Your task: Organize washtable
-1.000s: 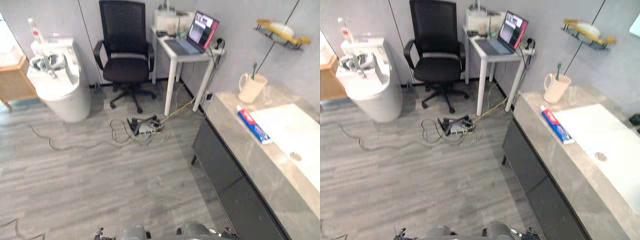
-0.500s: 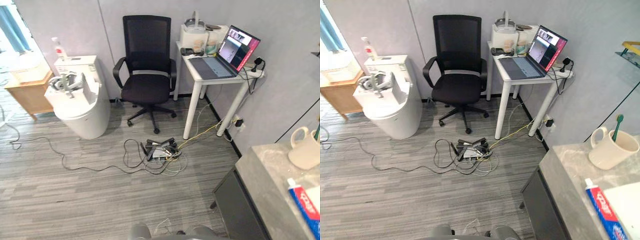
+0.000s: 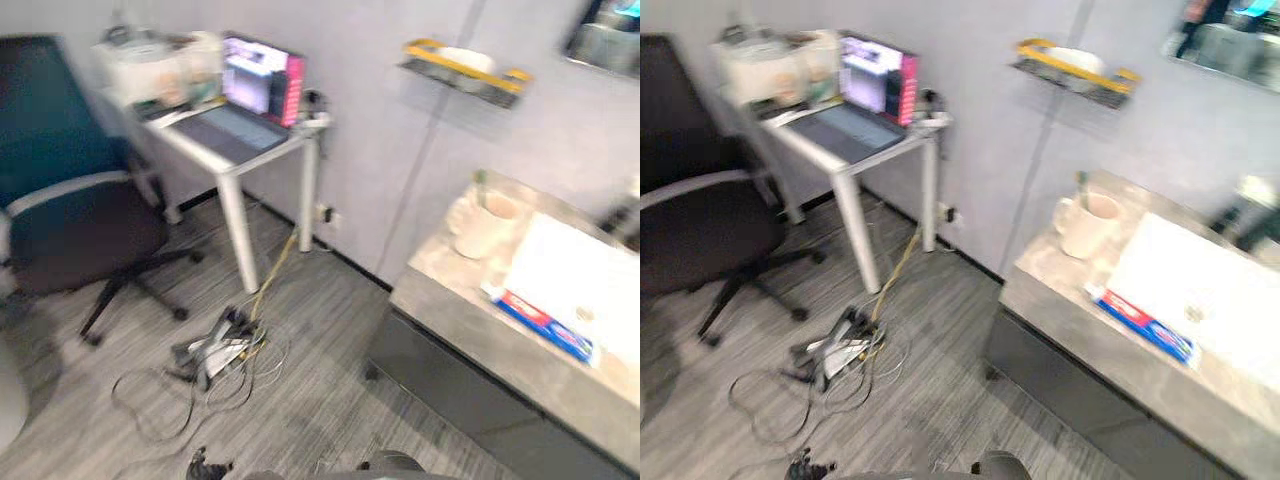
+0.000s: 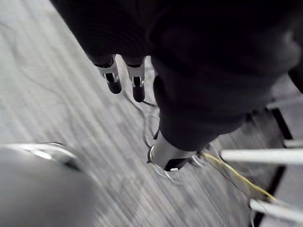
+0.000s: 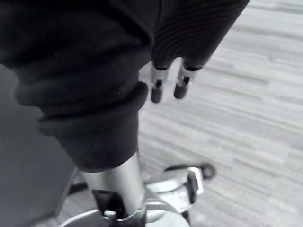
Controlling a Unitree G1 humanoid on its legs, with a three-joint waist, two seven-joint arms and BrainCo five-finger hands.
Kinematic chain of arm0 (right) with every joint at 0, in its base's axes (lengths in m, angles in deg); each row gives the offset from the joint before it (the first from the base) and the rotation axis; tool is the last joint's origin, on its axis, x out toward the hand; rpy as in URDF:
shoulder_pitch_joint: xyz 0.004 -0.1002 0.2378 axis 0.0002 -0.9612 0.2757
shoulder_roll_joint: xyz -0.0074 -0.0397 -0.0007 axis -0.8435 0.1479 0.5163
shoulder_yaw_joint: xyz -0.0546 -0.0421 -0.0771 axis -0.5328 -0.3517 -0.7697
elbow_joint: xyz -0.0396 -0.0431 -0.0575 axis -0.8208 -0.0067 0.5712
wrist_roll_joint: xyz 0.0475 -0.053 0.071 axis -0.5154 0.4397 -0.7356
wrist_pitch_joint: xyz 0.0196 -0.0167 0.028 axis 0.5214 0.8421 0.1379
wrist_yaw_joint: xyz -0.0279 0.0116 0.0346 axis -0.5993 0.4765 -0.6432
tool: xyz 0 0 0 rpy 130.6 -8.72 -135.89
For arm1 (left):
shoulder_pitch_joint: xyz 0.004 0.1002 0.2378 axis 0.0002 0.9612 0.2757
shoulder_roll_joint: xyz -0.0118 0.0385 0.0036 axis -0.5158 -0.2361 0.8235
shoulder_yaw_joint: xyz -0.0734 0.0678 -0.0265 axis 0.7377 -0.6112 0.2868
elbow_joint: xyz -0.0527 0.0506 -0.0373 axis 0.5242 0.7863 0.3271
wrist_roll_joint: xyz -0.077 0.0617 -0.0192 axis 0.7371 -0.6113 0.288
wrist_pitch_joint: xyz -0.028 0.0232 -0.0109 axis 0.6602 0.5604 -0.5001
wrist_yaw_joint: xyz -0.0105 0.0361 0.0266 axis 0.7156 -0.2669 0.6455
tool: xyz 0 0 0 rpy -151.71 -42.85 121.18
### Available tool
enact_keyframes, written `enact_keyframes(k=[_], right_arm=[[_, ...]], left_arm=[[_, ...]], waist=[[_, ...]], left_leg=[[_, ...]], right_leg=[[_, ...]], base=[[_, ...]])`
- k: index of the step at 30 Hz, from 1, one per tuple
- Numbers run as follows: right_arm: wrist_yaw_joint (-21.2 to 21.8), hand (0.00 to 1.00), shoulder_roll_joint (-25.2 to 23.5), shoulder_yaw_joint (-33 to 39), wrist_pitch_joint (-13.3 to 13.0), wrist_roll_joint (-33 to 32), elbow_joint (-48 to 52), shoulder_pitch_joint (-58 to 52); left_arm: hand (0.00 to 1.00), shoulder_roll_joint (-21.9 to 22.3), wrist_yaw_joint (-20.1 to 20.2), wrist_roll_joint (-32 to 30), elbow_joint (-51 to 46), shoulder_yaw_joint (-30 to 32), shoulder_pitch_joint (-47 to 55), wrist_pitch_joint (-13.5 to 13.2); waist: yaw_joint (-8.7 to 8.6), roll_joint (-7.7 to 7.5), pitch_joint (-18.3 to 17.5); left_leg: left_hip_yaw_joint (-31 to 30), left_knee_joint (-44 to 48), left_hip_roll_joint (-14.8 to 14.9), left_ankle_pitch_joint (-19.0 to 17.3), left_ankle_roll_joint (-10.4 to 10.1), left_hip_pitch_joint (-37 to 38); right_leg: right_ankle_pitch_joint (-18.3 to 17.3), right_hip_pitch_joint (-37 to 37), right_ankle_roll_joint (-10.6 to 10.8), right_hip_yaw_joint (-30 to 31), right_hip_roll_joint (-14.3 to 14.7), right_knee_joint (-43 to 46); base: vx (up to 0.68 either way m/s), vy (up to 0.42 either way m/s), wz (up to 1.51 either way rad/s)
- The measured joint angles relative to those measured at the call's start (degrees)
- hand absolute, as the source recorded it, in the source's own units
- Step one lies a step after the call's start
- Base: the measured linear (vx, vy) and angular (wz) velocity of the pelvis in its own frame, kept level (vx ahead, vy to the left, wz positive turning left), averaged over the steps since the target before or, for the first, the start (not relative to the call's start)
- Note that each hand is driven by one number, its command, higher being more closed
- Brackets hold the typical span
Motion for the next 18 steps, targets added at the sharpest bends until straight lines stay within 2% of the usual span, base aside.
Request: enact_keyframes(k=[1,2,3,4,5,6,7,9,10,11,12,15,17,18], right_arm=[[0.0,0.00,-0.1,0.7,0.1,-0.5,0.3,-0.2],[0.6,0.00,-0.2,1.6,0.1,-0.9,0.6,-0.2],[1.0,0.00,-0.8,1.9,0.1,-0.9,0.6,-0.3],[1.2,0.00,-1.3,2.7,0.1,-1.2,0.2,-0.9],[1.4,0.00,-1.0,3.9,0.0,-3.0,-0.5,-0.5],[1.4,0.00,-1.0,4.4,0.0,-3.7,-1.2,-0.2],[1.7,0.00,-0.8,6.0,0.4,-3.9,-2.3,0.0],[2.3,0.00,1.1,7.0,0.7,-3.7,-3.5,0.2],[2.6,0.00,1.8,7.0,0.7,-3.5,-4.1,0.4],[3.2,0.00,2.6,7.0,0.9,-3.2,-4.4,1.0],[3.4,0.00,2.7,7.0,0.9,-3.1,-4.4,1.3],[3.4,0.00,3.6,4.4,0.9,-2.5,-4.9,2.2],[3.4,0.00,5.3,0.8,1.0,-1.9,-6.1,3.4],[3.5,0.00,6.2,-0.9,0.9,-1.1,-6.8,4.7]], left_arm=[[0.00,0.1,0.9,0.0,0.1,-0.4,-0.4,0.0],[0.00,0.2,2.5,-0.7,0.4,-0.4,-0.4,-0.1],[0.00,0.2,3.1,-1.3,1.1,-0.2,-0.4,0.0],[0.00,0.1,4.6,-1.9,2.4,0.3,-0.9,0.4],[0.00,0.2,4.6,-1.4,3.6,-0.3,-1.5,0.8],[0.00,0.4,4.7,-1.3,4.2,-0.5,-1.6,1.0],[0.00,1.2,4.7,-0.4,4.5,-0.3,-1.6,1.0],[0.00,2.7,4.8,0.2,4.9,-0.2,-1.6,1.1],[0.00,2.8,4.8,0.0,5.0,-0.2,-1.6,1.0],[0.00,2.8,4.8,-0.2,5.0,0.1,-1.6,1.0],[0.00,2.9,4.8,-0.2,5.0,0.4,-1.6,1.0],[0.00,2.2,6.4,-0.4,5.2,0.1,-1.9,1.0],[0.00,1.8,7.2,-0.3,5.5,-0.5,-2.6,1.0],[0.00,1.6,7.2,-0.4,5.6,-0.9,-3.2,1.0]], waist=[[-0.43,0.00,0.0],[-1.38,0.07,0.0],[-1.58,0.04,0.0],[-1.28,0.60,0.1],[-1.31,1.40,0.0],[-1.38,1.87,0.1],[-1.55,2.43,0.3],[-1.42,4.70,0.4],[-1.39,5.02,0.3],[-1.20,5.44,0.4],[-1.19,5.47,0.4],[-1.09,4.47,0.4],[-0.02,4.29,0.7],[0.64,4.13,1.1]], left_leg=[[3.2,0.2,0.4,-0.2,0.3,0.9],[6.9,1.4,1.4,-0.9,-0.1,1.4],[8.3,2.7,2.2,-1.1,-0.1,1.6],[9.1,5.8,3.2,-1.5,0.2,1.2],[7.2,7.0,4.4,-1.9,1.0,0.0],[6.0,6.0,4.0,-1.9,1.1,-0.1],[4.2,4.0,3.2,-1.6,1.1,-0.3],[1.3,-0.8,2.1,-0.8,0.5,-1.2],[0.8,-2.5,1.6,-0.2,0.3,-1.2],[-0.4,-5.1,1.1,2.3,0.4,-1.2],[-1.6,-5.5,1.0,4.1,-0.1,-1.3],[-3.6,-6.6,-0.5,4.6,-0.9,-1.0],[-5.3,-7.3,-1.8,4.7,-1.0,-0.3],[-8.6,-7.2,-3.2,4.7,-1.0,-0.2]], right_leg=[[-1.4,0.4,0.5,-4.2,-1.5,0.1],[-2.8,0.5,2.2,-6.5,-1.9,-1.1],[-3.5,0.4,2.3,-5.9,-1.3,-2.7],[-3.6,0.5,-0.3,-3.6,1.7,-6.0],[-2.1,0.9,-1.0,-1.3,4.1,-8.7],[-1.5,1.0,-1.1,-0.2,4.8,-9.7],[-0.5,1.5,-0.7,0.8,5.2,-11.5],[1.0,3.6,-0.2,1.8,5.9,-15.0],[1.2,4.1,0.1,2.0,5.9,-15.6],[1.7,5.2,0.4,2.2,6.1,-16.8],[2.0,6.3,0.5,2.2,6.5,-17.7],[3.6,7.7,1.5,2.3,6.6,-20.7],[5.2,7.8,1.8,4.4,6.8,-22.0],[6.5,7.7,2.1,7.1,7.0,-22.7]], base=[[-0.08,0.003,-1.78],[-0.05,-0.036,-1.55],[0.07,-0.108,-1.66],[0.09,-0.140,-1.55],[0.07,-0.141,-1.47],[0.02,-0.127,-1.09],[0.02,-0.102,-0.61],[0.01,-0.051,-0.28],[0.00,0.018,-0.11],[0.00,0.023,-0.09],[0.01,0.036,0.02],[-0.02,0.095,0.06],[0.02,0.140,-0.52],[0.01,0.139,-0.85]])
